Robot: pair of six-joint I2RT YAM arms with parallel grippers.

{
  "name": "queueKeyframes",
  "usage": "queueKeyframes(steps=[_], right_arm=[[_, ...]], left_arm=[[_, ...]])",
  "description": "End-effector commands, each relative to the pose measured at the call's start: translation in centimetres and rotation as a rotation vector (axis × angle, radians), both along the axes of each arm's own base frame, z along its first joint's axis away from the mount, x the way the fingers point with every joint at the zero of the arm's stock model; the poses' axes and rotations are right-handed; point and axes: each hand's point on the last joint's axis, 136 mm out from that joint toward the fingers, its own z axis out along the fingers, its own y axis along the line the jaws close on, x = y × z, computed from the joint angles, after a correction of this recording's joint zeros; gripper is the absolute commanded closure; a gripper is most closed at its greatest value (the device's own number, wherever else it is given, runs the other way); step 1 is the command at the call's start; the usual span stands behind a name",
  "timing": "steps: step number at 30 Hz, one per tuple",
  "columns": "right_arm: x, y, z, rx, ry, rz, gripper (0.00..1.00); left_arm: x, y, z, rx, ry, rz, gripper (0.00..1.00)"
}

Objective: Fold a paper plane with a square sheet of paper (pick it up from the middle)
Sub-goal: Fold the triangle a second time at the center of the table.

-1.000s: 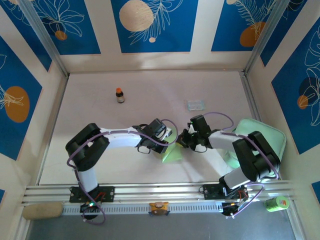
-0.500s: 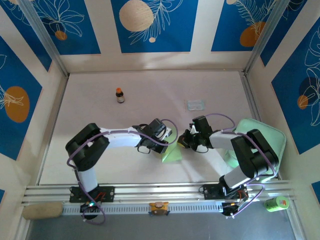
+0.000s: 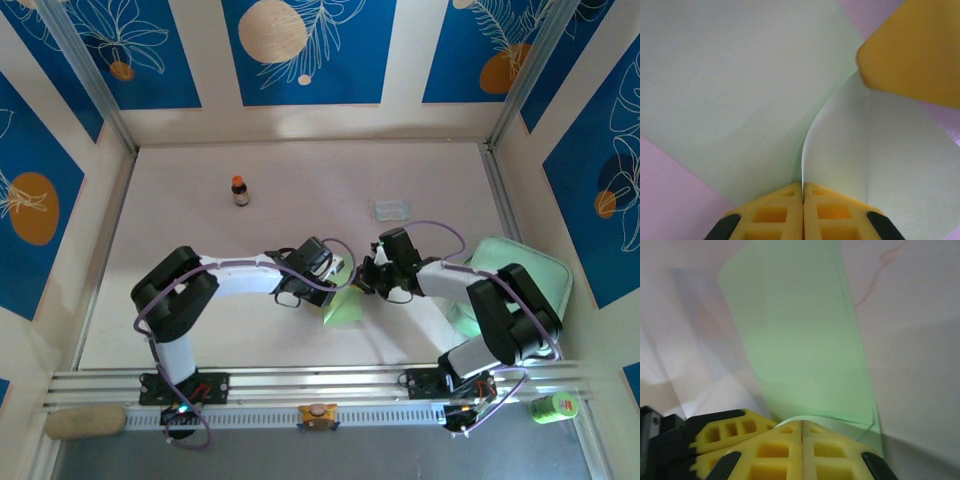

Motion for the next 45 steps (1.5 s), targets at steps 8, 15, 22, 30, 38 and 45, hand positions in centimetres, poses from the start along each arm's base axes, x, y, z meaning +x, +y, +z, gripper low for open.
queueKeyframes(steps=[8,15,22,30,38,45], right_arm=[[-0.8,-1.5,-1.5,-0.008,0.05,-0.026,0.96],[-0.7,0.5,2.3,0.04,-0.034,0.022,0.95],[-2.1,2.3,0.9,0.053,-0.002,0.023,0.96],[-2.7,3.0,-0.5,0.039,0.032,0.028,0.96],[-4.1,1.5,-3.5,0.006,0.095,-0.011,0.96],[-4.8,0.6,-4.3,-0.018,0.106,-0.035,0.97]], left_arm=[[-0.6,0.9,-1.2,0.029,0.04,-0.001,0.91],[-0.6,1.0,-1.1,0.028,0.04,0.003,0.91],[-0.6,0.9,-1.1,0.024,0.042,0.004,0.91],[-0.6,0.9,-1.1,0.023,0.041,0.005,0.91],[-0.5,0.9,-1.0,0.02,0.037,0.008,0.91],[0.5,0.6,1.2,-0.023,-0.002,0.047,0.77]])
